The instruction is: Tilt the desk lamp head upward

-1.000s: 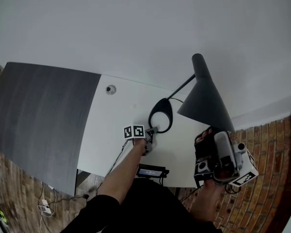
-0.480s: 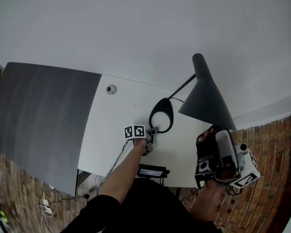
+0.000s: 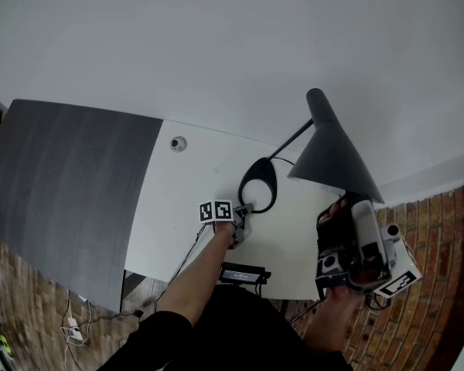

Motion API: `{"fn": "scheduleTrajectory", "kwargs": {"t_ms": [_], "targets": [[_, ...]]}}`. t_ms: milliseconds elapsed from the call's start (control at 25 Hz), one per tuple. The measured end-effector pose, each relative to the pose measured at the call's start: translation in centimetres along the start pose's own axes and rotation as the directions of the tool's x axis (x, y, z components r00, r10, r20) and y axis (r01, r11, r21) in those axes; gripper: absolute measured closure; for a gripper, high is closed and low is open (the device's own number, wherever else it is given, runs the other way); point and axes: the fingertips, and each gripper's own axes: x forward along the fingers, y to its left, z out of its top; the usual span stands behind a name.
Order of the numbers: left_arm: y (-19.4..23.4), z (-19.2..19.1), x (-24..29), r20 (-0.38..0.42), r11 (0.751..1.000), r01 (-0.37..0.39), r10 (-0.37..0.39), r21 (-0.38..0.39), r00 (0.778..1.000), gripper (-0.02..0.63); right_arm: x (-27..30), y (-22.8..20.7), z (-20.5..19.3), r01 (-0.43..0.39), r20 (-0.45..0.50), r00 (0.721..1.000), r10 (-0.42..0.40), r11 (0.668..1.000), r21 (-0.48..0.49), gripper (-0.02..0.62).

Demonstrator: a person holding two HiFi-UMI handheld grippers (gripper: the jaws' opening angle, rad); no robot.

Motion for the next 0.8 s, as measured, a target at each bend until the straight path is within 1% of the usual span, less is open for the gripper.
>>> {"fn": "scheduleTrajectory", "kwargs": {"t_ms": [200,800], "targets": [[0.1,0.0,0.1,0.000,1.000,-0.002,0.002,0.003,1.000,0.597,0.3,-0.1,0.5,0.001,0.014,1.000,-0.001,1.000,0.029,0.503],[-0.1,-0.1,0.1,-0.007,1.000,-0.005,0.005,0.012,1.000,0.597,0.9,-0.1,1.4,0.007,0.030,1.000,-0.008,0.999,0.052,0.503]]}}
